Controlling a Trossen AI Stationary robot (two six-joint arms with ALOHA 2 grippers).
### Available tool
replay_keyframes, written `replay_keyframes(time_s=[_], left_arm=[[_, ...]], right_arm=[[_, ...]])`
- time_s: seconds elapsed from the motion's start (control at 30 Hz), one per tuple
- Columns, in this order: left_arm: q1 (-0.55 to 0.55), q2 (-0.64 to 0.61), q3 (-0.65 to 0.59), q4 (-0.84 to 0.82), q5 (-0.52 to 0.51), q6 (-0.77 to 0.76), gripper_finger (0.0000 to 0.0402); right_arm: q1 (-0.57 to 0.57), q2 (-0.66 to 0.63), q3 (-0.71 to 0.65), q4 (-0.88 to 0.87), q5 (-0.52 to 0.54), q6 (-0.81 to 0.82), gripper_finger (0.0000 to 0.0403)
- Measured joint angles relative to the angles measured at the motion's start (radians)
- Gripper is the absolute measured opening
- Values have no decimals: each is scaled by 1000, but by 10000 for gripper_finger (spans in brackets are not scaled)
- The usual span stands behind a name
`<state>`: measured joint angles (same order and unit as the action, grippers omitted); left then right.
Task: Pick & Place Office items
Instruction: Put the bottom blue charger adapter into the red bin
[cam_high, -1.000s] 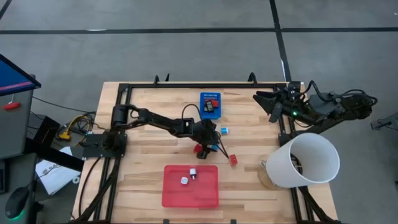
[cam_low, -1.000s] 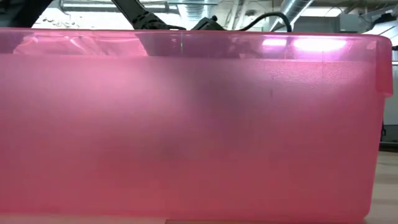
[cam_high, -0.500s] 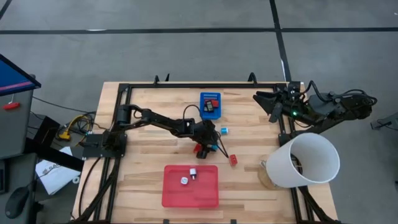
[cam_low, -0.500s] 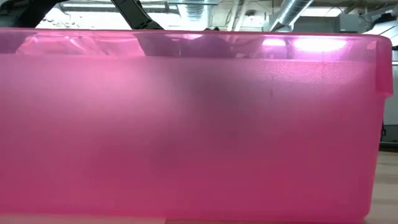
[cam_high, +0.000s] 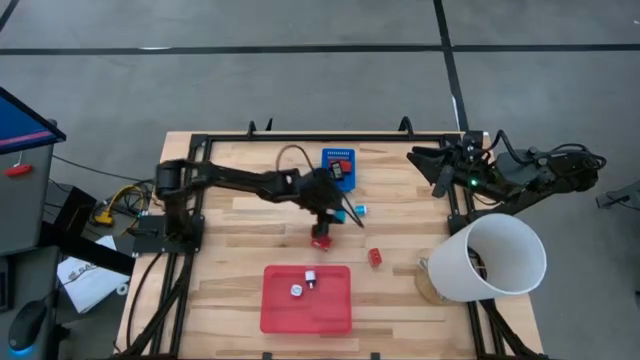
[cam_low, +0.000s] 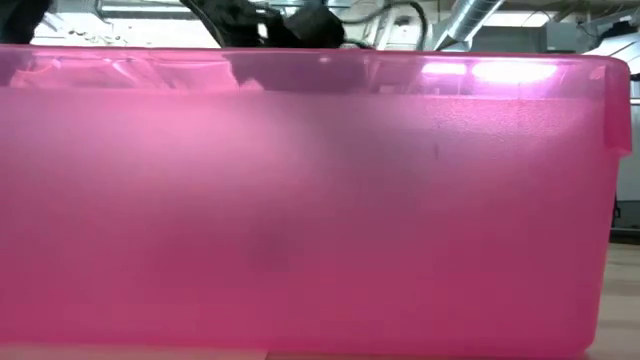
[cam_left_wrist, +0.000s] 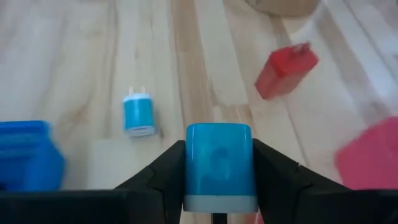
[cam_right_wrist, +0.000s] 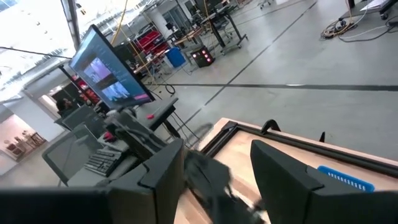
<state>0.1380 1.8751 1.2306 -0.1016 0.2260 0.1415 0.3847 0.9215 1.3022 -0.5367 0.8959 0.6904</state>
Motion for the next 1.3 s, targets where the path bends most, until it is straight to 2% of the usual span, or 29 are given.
replay_keyframes(time_s=[0.17,0.3,0.47,0.6,0.7,0.83,1.07,1.3], left_arm=[[16,-191,-115,-156,14,-4,140],[-11,-388,-259,-182,14,-104,140],[-140,-620,-408,-213,-2,-264,140],[-291,-709,-467,-198,-120,-381,140],[-381,-677,-472,-193,-157,-402,140],[-439,-557,-474,-133,-156,-404,140],[-445,-383,-469,116,-145,-389,140],[-445,-274,-399,127,-124,-330,140]], right_arm=[[-1,0,0,-15,12,-18,180],[-2,0,0,-60,49,-18,180],[-20,-5,0,-76,60,-20,180],[-40,-7,0,-89,59,-20,180],[-59,-6,0,-96,49,-20,180],[-75,-2,0,-96,40,-17,180],[-96,-3,0,-96,-5,7,180],[-101,-3,0,-96,-27,26,180]])
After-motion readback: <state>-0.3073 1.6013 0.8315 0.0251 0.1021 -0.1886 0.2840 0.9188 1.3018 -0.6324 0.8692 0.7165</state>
